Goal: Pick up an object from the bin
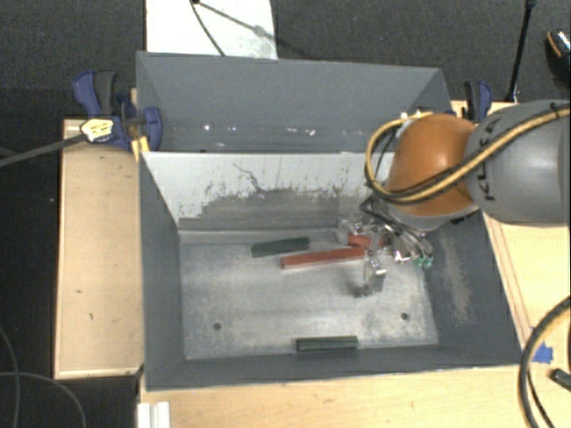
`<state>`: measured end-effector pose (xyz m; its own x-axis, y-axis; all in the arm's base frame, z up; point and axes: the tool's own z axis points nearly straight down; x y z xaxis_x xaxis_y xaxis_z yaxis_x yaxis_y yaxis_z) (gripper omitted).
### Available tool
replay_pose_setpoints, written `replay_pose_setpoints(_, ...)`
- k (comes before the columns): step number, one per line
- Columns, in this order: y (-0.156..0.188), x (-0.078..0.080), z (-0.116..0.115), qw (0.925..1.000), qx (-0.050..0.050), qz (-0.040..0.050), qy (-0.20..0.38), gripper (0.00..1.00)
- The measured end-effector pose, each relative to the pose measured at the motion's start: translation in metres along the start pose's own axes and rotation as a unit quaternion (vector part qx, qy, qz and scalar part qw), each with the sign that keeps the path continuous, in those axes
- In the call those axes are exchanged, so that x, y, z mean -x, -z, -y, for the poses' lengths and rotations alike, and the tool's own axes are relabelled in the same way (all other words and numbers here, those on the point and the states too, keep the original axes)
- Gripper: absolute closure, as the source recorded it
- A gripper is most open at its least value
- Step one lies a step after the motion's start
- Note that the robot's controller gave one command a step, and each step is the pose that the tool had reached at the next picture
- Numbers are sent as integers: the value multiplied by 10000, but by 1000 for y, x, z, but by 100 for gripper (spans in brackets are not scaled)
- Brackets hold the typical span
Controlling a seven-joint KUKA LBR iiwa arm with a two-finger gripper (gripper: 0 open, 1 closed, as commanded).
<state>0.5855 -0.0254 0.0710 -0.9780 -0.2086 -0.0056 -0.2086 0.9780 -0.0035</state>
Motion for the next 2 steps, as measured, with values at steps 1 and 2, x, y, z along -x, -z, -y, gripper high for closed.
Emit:
replay_pose_setpoints(1,0,-6,-26,9546,29,-18,2979,0)
replay_pose_setpoints(2,0,-6,-25,9559,33,-22,2938,100)
